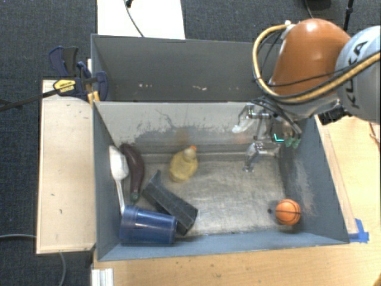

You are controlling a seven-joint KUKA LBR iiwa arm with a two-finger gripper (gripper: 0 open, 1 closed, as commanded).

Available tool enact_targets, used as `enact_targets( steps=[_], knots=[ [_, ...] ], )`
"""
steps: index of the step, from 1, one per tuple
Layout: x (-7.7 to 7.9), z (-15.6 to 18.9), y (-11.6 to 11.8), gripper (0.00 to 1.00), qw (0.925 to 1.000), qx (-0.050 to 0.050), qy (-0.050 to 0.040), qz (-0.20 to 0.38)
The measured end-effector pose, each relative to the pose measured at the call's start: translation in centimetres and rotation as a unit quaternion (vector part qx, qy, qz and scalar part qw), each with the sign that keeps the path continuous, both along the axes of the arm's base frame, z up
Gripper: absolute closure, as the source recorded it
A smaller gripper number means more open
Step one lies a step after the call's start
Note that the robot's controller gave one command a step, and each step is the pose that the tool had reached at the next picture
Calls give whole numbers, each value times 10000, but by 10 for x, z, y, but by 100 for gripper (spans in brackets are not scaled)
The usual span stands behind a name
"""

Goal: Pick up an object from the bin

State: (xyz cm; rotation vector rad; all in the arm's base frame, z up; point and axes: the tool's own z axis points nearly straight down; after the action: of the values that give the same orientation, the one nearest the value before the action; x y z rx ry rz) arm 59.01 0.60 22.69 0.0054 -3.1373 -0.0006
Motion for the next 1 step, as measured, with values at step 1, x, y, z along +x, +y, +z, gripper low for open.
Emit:
enact_targets(
  steps=[1],
  knots=[
    [1,5,0,0,10000,0,-42,0]
  ],
)
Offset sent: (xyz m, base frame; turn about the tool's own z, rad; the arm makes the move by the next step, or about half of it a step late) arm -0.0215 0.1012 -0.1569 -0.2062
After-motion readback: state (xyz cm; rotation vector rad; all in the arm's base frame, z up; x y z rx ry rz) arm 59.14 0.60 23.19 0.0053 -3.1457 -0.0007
